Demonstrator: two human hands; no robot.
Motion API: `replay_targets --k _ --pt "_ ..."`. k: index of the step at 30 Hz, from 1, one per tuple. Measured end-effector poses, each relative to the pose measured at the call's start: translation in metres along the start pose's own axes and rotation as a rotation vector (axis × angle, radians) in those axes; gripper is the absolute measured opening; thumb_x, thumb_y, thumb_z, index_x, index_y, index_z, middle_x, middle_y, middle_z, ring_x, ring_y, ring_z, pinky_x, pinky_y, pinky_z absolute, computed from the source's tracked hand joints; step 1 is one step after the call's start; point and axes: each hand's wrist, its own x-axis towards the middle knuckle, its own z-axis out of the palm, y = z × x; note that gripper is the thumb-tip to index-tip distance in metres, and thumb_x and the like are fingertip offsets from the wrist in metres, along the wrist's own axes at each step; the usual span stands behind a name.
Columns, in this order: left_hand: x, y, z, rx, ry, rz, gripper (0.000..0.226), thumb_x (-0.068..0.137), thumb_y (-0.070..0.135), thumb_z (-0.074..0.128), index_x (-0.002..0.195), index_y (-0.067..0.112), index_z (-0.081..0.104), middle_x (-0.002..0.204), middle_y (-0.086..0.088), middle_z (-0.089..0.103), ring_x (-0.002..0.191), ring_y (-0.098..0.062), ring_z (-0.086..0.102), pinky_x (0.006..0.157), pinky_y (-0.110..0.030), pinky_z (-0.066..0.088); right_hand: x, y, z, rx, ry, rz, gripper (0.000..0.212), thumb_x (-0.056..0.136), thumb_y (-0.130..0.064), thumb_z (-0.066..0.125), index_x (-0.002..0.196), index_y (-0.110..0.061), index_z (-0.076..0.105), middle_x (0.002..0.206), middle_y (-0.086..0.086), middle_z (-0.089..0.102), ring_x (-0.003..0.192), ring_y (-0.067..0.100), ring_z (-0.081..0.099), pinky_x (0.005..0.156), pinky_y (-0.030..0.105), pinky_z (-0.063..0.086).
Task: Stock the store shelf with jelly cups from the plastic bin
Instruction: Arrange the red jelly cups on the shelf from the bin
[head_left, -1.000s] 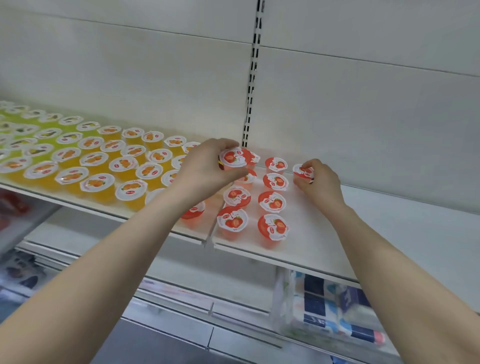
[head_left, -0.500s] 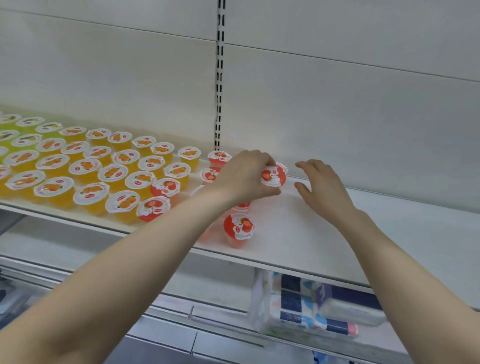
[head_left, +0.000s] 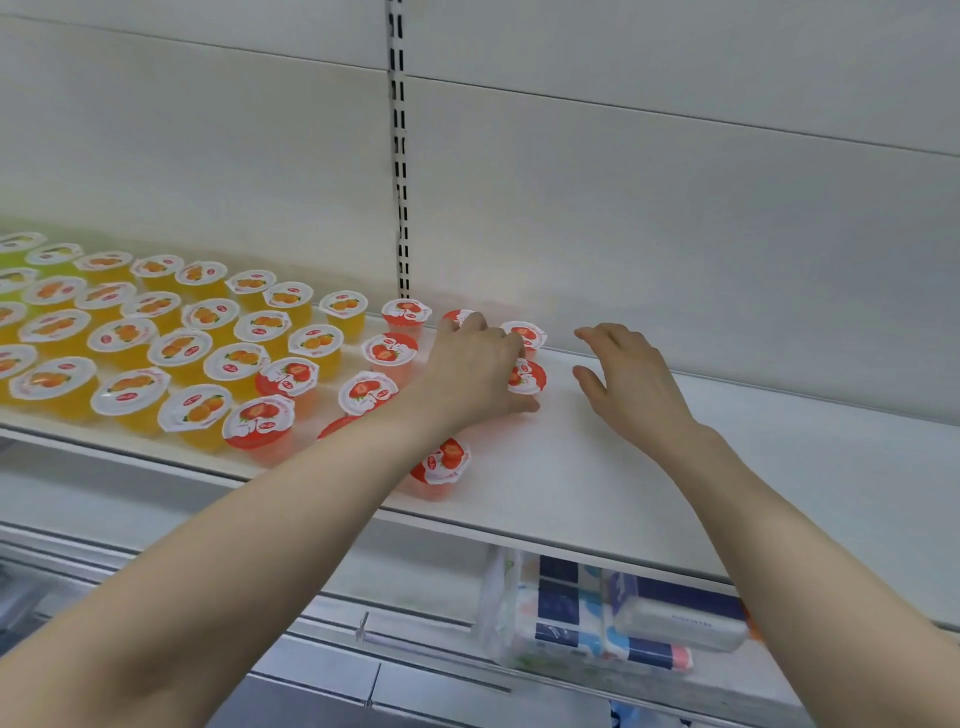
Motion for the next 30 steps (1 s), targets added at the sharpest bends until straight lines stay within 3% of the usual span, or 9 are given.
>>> replay_targets --k 4,7,15,21,30 --pt "-0.004 -0.005 -0.005 0.000 -0.003 0.015 0.075 0.074 0.075 0.056 0.131 0.025 0.053 0.125 0.001 0.061 0.121 -0.026 0.047 0.098 -0.042 0.035 0.007 -0.008 -0.008 -0.007 0.021 -0.051 0.043 0.093 -0.021 0.060 0.134 -0.010 0.053 0.132 0.012 0.055 0.115 0.035 0.053 0.093 0.045 0.043" --pt "-0.011 -0.015 -0.016 -0.055 0.067 0.014 0.069 0.079 0.072 0.053 0.130 0.026 0.055 0.122 0.002 0.061 0.117 -0.024 0.049 0.092 -0.039 0.038 0.015 -0.018 -0.015 -0.023 0.058 -0.118 0.041 0.093 -0.021 0.060 0.132 -0.010 0.055 0.129 0.012 0.057 0.112 0.035 0.054 0.090 0.045 0.044" --pt "-0.067 -0.077 -0.050 0.014 0.393 0.044 0.039 0.089 0.039 0.061 0.121 0.016 0.063 0.115 -0.007 0.065 0.105 -0.033 0.058 0.086 -0.043 0.045 0.023 -0.081 -0.035 -0.073 0.116 -0.342 0.043 0.095 -0.031 0.047 0.130 -0.009 0.056 0.124 0.013 0.060 0.110 0.035 0.057 0.087 0.043 0.046" --pt "-0.140 -0.141 -0.063 0.127 0.412 -0.008 0.046 0.090 0.046 0.047 0.121 0.016 0.063 0.113 -0.007 0.066 0.102 -0.032 0.059 0.083 -0.044 0.050 0.025 -0.165 -0.043 -0.049 0.109 -0.475 0.049 0.096 -0.036 0.041 0.133 -0.007 0.054 0.126 0.015 0.060 0.112 0.037 0.056 0.091 0.045 0.045" --pt "-0.286 -0.259 -0.077 0.203 0.434 -0.151 0.043 0.093 0.044 0.051 0.125 0.016 0.060 0.115 -0.006 0.064 0.104 -0.032 0.058 0.086 -0.046 0.048 0.020 -0.342 -0.013 0.032 0.167 -0.705 0.051 0.096 -0.039 0.040 0.135 -0.009 0.053 0.126 0.014 0.060 0.114 0.035 0.057 0.092 0.046 0.046"
